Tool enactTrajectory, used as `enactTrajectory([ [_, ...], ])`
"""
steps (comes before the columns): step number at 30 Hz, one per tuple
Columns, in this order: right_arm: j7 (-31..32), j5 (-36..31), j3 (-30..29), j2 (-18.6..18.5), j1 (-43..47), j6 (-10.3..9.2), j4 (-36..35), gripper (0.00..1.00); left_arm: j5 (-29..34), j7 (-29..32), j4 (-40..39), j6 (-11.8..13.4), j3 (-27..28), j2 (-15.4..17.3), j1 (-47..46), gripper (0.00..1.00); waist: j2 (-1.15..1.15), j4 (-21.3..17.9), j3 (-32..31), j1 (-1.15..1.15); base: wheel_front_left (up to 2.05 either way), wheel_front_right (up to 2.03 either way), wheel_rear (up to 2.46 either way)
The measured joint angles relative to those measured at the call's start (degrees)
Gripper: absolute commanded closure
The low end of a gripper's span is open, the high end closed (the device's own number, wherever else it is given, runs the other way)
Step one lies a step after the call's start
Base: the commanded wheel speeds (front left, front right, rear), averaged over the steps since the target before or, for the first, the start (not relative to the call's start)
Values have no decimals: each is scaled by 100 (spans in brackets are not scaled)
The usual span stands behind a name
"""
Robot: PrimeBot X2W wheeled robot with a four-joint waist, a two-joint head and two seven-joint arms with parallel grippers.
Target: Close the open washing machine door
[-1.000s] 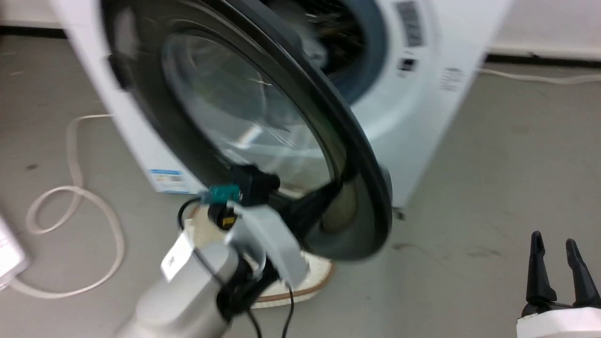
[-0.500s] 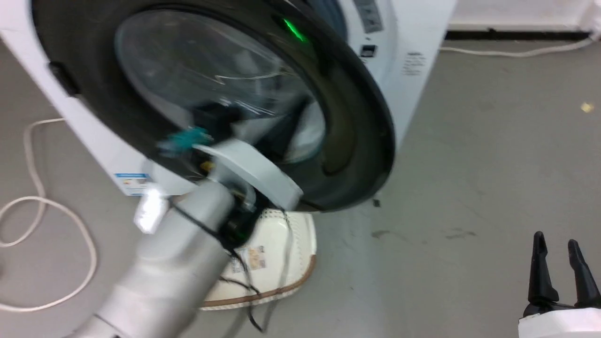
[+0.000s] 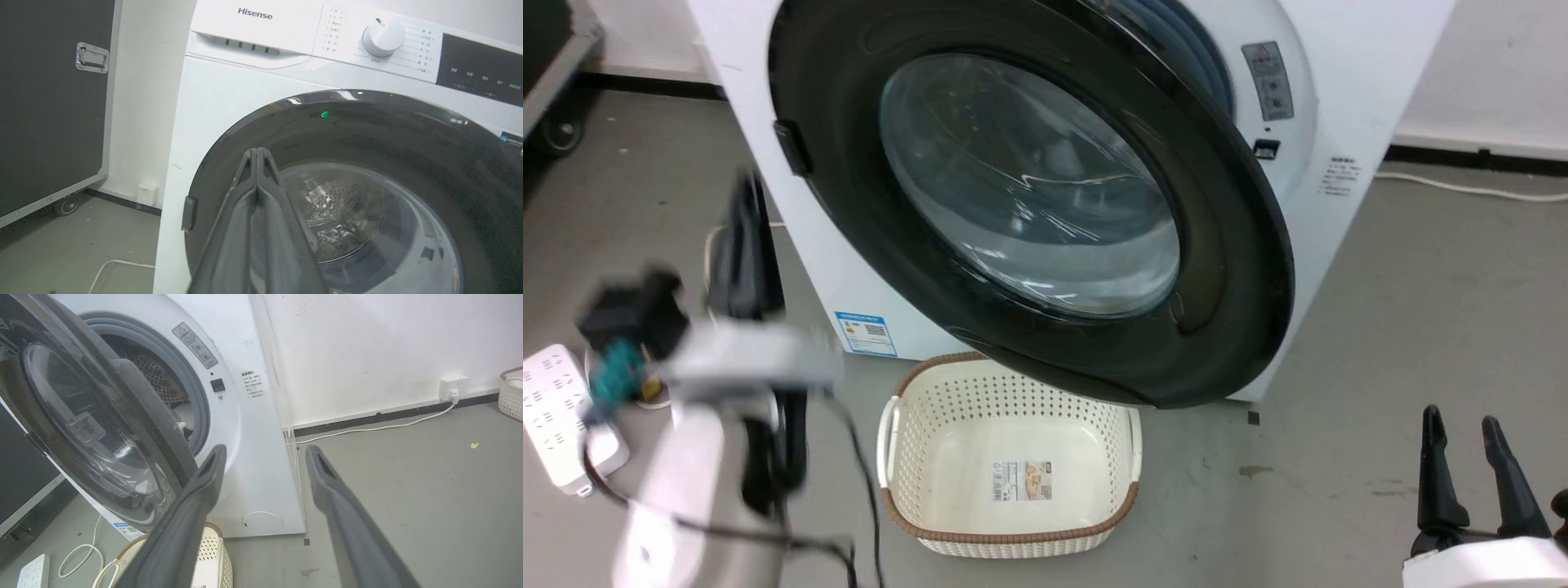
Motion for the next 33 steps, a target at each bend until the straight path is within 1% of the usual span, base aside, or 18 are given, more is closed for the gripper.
enactTrajectory([
  [5,0,1,68,0,64,0,8,0,314,0,49,-20,157,-119,875,100,0,80,-115,0,0,0,0],
  [7,0,1,92,0,66,0,9,0,330,0,137,-37,214,-194,1185,100,0,75,-139,0,0,0,0],
  [9,0,1,103,0,74,0,12,0,325,0,323,-105,180,-238,1468,100,0,70,-170,0,0,0,0],
  [11,0,3,109,0,109,0,13,0,318,12,522,-188,97,-243,1683,100,0,73,-194,0,0,0,0],
  [15,0,11,120,0,176,0,30,0,291,59,750,-235,22,-240,1870,100,0,89,-233,0,0,0,0],
  [16,0,12,122,0,179,0,30,0,290,58,767,-234,30,-238,1887,71,0,92,-239,0,0,0,0],
  [17,0,12,126,0,180,0,29,0,289,58,778,-233,37,-236,1891,27,0,95,-240,0,0,0,0],
  [18,0,13,127,0,180,0,31,0,291,57,777,-211,51,-237,1892,0,0,98,-243,1,0,0,0],
  [25,0,13,180,0,181,0,42,0,425,9,597,-65,198,-240,1933,0,0,81,-256,1,0,0,0],
  [26,0,-5,185,0,181,0,41,37,453,7,565,-44,207,-240,1945,0,0,76,-257,1,0,0,0],
  [27,0,-49,190,0,181,0,40,88,489,8,539,-27,210,-241,1961,0,0,74,-259,1,0,0,0],
  [28,0,-87,185,0,181,0,30,100,520,7,510,-19,214,-243,1980,0,0,72,-259,1,0,0,0],
  [31,0,-350,254,-2,181,0,-105,100,630,7,424,10,222,-247,2006,0,0,77,-246,1,0,0,0],
  [33,0,-606,517,-15,157,0,-254,100,704,7,337,25,227,-258,2007,0,0,86,-220,0,0,0,0],
])
